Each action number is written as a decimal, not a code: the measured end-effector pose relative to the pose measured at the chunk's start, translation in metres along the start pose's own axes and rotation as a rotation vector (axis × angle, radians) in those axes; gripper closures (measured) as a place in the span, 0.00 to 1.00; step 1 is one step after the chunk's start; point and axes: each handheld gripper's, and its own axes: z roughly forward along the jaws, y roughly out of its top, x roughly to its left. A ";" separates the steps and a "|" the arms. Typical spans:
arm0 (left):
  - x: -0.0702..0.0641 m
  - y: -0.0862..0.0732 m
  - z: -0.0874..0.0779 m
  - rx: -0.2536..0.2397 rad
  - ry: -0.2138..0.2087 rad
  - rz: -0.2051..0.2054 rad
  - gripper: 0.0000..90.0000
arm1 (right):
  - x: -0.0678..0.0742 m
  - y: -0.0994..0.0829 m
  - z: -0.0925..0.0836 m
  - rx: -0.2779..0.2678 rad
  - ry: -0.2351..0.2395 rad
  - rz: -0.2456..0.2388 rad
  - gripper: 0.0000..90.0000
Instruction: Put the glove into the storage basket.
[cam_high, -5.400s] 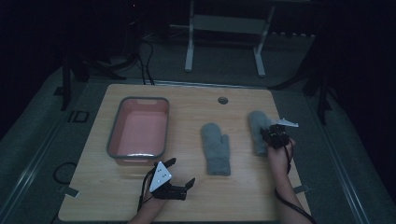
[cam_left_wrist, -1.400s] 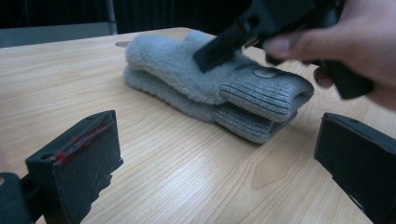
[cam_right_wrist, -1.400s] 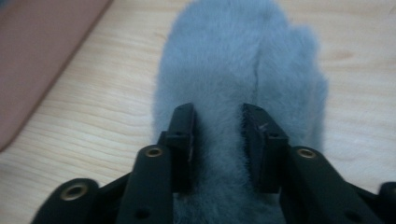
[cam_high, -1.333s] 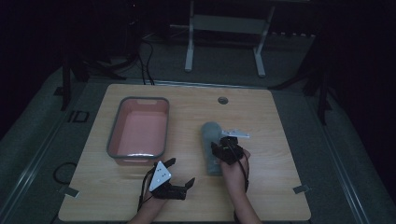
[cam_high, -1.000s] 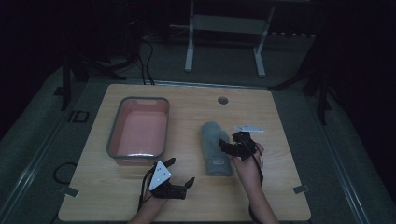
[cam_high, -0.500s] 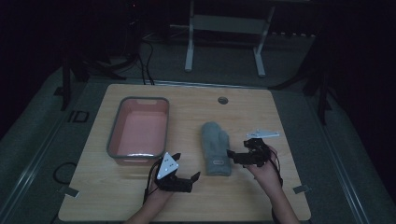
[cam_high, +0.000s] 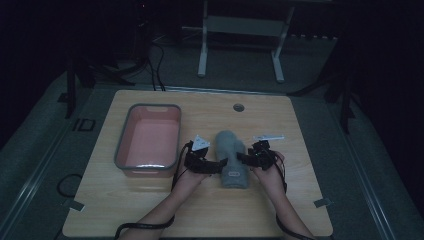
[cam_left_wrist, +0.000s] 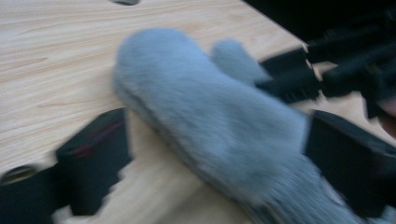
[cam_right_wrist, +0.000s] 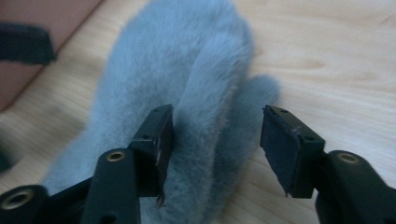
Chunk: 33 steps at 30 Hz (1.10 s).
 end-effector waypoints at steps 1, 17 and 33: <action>0.003 0.000 0.005 0.010 -0.009 -0.011 0.16 | -0.002 -0.002 0.004 0.010 -0.001 0.009 0.45; 0.016 0.001 0.049 0.193 -0.011 -0.052 0.26 | -0.021 -0.016 0.021 0.089 0.094 0.059 0.44; 0.013 0.004 0.059 0.220 -0.122 -0.030 0.78 | -0.019 -0.012 0.024 0.113 0.160 0.012 0.81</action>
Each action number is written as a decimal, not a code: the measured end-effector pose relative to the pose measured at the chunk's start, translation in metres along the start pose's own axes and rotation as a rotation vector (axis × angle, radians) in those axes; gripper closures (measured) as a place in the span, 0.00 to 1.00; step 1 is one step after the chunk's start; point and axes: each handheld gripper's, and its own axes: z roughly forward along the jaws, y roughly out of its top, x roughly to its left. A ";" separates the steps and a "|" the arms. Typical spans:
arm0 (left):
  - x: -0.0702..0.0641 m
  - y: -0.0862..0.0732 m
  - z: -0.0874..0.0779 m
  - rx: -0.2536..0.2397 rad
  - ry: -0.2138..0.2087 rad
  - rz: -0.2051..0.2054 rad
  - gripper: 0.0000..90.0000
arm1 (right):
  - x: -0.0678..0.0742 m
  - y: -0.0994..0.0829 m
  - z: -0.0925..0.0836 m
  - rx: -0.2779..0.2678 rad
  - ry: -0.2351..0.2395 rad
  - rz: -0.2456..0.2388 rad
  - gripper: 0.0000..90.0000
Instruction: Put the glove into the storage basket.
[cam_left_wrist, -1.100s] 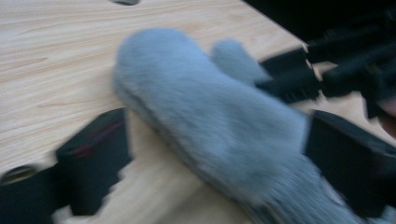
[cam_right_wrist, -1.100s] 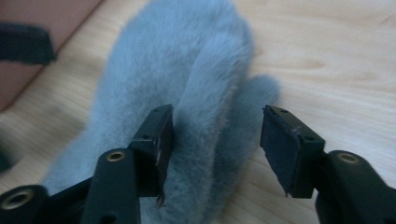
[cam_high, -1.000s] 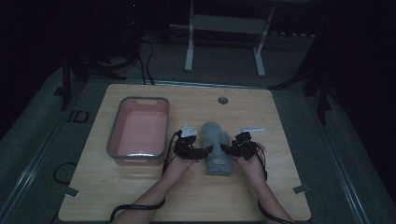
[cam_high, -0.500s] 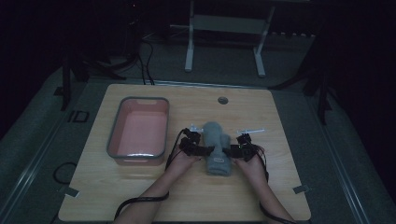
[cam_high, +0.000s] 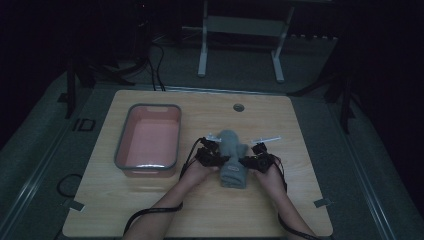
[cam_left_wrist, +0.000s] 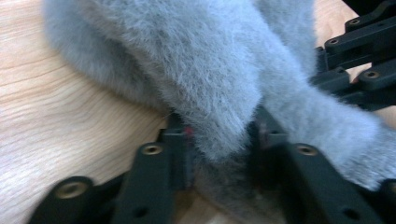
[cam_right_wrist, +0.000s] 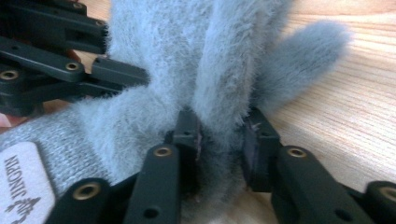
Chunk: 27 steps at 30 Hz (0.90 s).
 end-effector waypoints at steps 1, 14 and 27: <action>-0.001 0.000 0.000 -0.002 0.000 0.002 0.81 | 0.001 0.000 0.000 0.000 -0.005 0.000 0.83; -0.011 0.013 -0.020 -0.071 -0.044 -0.001 0.90 | 0.000 0.003 -0.022 -0.072 0.069 0.031 0.90; -0.021 0.047 -0.063 -0.125 -0.054 0.055 0.90 | 0.020 0.028 -0.062 -0.195 0.109 0.029 0.91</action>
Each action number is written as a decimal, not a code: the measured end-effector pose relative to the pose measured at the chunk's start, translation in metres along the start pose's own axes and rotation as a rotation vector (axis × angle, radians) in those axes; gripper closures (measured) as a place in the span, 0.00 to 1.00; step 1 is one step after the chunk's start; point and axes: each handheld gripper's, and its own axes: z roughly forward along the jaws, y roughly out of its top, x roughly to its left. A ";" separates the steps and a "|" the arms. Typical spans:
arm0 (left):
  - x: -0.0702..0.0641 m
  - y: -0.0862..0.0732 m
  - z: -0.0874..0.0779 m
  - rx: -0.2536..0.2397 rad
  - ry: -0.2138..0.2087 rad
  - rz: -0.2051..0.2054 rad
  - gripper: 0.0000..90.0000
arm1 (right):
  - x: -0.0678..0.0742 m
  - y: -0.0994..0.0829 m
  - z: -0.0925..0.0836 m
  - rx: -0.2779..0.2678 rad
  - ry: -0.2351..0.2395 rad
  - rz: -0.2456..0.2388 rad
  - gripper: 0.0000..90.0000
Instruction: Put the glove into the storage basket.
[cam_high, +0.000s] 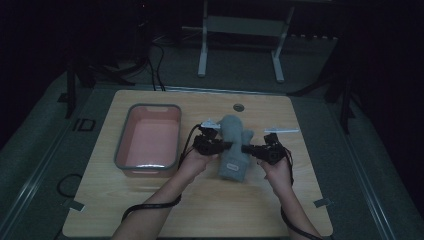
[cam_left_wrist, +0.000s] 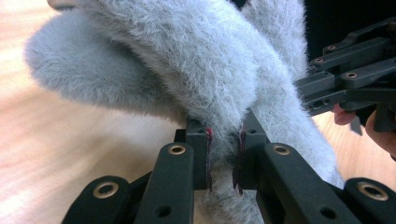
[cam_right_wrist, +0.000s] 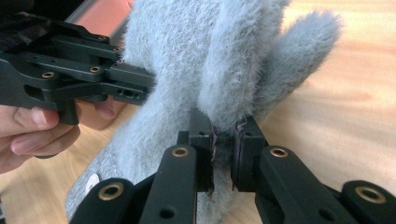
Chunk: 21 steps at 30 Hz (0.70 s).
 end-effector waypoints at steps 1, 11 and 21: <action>0.000 0.003 -0.004 0.000 0.004 0.010 0.90 | 0.002 0.003 -0.001 -0.004 0.002 0.002 0.91; 0.009 0.022 -0.040 -0.019 0.039 0.038 0.90 | 0.029 0.032 0.003 -0.037 0.021 -0.025 0.91; 0.023 0.028 -0.074 -0.025 0.073 0.028 0.89 | 0.052 0.055 0.018 -0.035 0.057 -0.048 0.91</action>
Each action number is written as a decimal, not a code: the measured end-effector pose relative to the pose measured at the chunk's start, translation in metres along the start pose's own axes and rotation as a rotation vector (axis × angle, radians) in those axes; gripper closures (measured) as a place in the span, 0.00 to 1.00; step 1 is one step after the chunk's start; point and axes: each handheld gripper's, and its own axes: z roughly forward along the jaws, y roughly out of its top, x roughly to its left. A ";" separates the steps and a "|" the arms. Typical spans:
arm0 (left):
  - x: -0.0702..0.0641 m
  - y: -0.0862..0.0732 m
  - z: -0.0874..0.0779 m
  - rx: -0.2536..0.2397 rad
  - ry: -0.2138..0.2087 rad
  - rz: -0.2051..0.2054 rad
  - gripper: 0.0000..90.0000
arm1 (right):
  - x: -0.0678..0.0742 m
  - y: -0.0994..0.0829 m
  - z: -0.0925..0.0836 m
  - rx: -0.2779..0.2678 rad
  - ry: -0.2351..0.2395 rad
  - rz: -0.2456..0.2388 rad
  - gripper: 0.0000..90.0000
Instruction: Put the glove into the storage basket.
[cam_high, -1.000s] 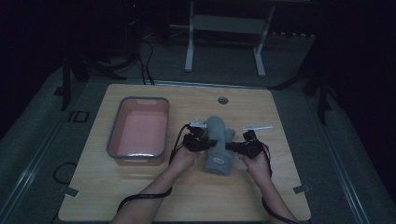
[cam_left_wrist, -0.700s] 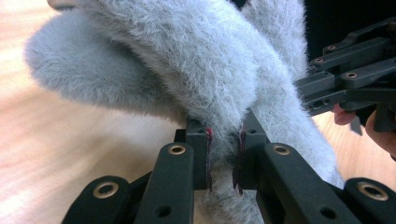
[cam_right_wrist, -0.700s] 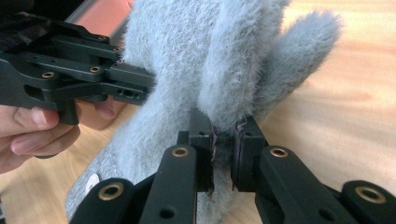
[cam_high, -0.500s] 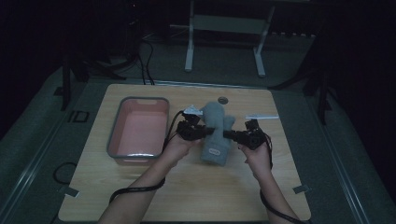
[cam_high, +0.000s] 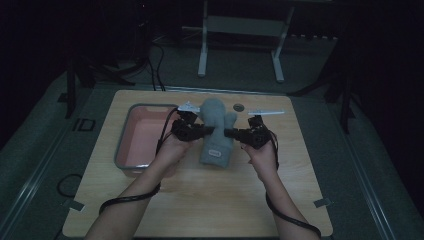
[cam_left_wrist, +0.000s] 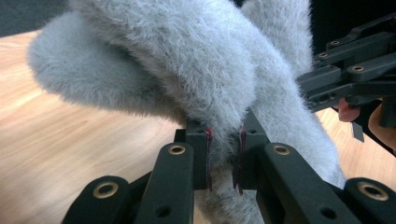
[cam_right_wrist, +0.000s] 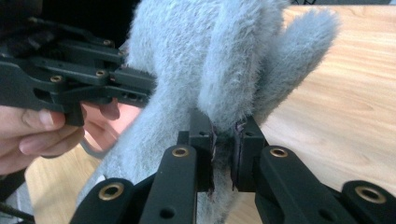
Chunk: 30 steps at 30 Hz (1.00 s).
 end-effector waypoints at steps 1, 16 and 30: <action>0.002 0.001 -0.004 -0.005 0.005 0.000 0.90 | 0.003 0.003 0.002 0.001 0.003 -0.006 0.91; 0.048 -0.003 -0.084 -0.021 0.120 -0.044 0.89 | 0.064 0.044 0.059 0.018 0.085 -0.066 0.91; 0.093 -0.033 -0.132 0.019 0.227 -0.125 0.89 | 0.110 0.055 0.135 0.078 0.152 -0.082 0.91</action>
